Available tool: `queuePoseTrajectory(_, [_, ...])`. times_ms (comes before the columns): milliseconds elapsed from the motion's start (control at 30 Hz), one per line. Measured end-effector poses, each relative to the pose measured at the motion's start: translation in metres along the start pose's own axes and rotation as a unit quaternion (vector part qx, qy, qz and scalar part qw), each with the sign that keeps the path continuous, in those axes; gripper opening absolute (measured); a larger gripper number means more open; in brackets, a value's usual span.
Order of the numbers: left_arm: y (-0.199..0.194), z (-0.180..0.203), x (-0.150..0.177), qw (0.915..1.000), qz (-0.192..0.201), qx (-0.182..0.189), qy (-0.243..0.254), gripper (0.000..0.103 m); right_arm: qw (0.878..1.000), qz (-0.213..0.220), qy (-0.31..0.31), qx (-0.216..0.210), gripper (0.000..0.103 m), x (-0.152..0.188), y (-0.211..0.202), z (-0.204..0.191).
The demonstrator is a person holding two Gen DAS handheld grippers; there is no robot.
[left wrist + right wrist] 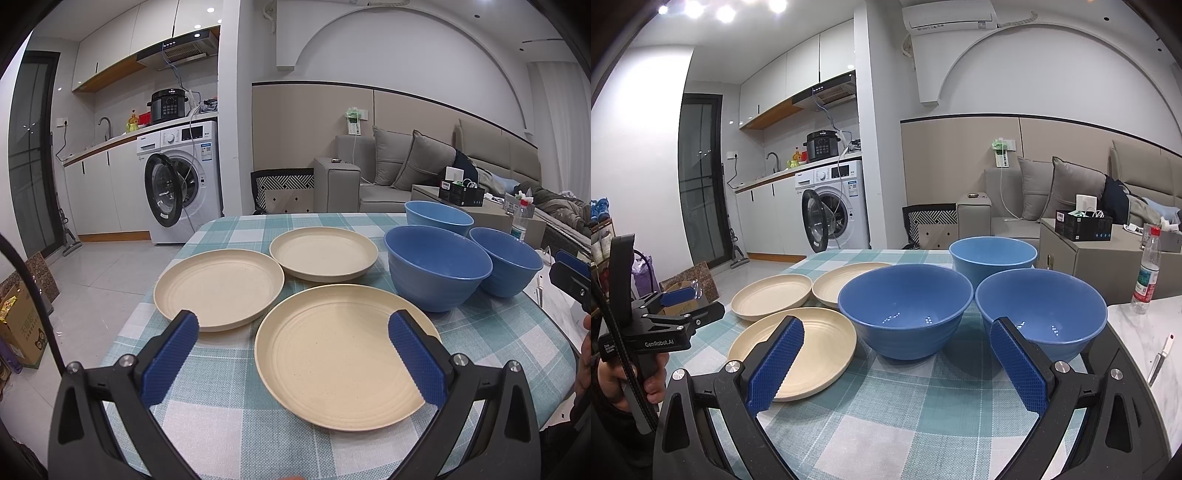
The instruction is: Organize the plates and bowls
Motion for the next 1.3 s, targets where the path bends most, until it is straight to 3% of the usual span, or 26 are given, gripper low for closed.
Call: queuePoseTrajectory(1300, [0.0070, -0.0036, 0.0032, 0.9999, -0.007, -0.005, 0.007, 0.103, 1.000, -0.002, -0.004, 0.002, 0.103, -0.0039, -0.0008, 0.0007])
Point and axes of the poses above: each gripper's, at about its wrist camera, not at the fingertips, and y roughly the way its jaws point, z to its right, x to its underside, the point moved 4 cm from there along y, roughly the way its jaws point
